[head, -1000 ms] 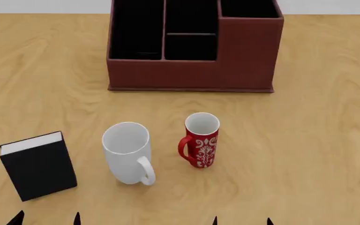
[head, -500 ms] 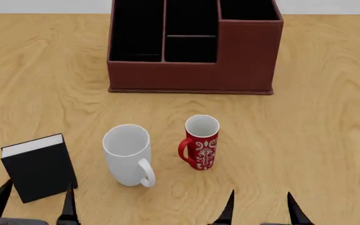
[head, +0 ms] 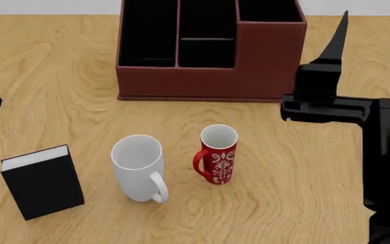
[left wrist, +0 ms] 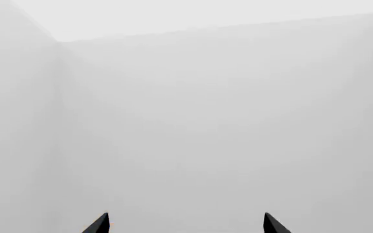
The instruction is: Pick up the white mug and place it to the right of the caddy.
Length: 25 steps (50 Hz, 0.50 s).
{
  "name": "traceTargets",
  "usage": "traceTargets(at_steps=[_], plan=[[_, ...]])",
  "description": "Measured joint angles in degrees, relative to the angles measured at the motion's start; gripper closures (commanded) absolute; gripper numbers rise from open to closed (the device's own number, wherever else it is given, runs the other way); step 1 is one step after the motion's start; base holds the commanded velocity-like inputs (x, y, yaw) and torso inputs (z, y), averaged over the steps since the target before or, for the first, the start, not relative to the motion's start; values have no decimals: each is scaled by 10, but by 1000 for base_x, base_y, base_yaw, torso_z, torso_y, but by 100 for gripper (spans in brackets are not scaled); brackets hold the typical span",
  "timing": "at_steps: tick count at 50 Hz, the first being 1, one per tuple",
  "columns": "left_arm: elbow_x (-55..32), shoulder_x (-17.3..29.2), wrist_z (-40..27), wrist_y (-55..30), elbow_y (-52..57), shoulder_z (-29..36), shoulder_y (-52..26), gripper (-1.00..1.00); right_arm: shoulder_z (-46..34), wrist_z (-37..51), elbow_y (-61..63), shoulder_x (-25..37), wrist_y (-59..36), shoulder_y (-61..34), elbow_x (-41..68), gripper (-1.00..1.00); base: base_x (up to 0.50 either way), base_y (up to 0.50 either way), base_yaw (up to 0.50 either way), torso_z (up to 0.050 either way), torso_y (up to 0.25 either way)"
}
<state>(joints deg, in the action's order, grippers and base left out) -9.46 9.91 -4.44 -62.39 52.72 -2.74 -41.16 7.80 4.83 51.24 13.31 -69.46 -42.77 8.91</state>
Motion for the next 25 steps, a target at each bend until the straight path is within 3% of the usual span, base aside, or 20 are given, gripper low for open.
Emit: traceTargets(at_steps=[9,18,25], plan=[[-91,27,-45,-90,43,-30,-91,-100,29,10,50,18,-120,-97,43,-100,0,0,0,0,0],[-166,52,-87,-114,57,-51,-130,-100,53,53,66,37,-168,-141,116,-100,0,0,0,0,0],[-196,66,-110,-106,61,-62,-132,-100,59,79,65,50,-177,-150,150,-100,0,0,0,0,-200]])
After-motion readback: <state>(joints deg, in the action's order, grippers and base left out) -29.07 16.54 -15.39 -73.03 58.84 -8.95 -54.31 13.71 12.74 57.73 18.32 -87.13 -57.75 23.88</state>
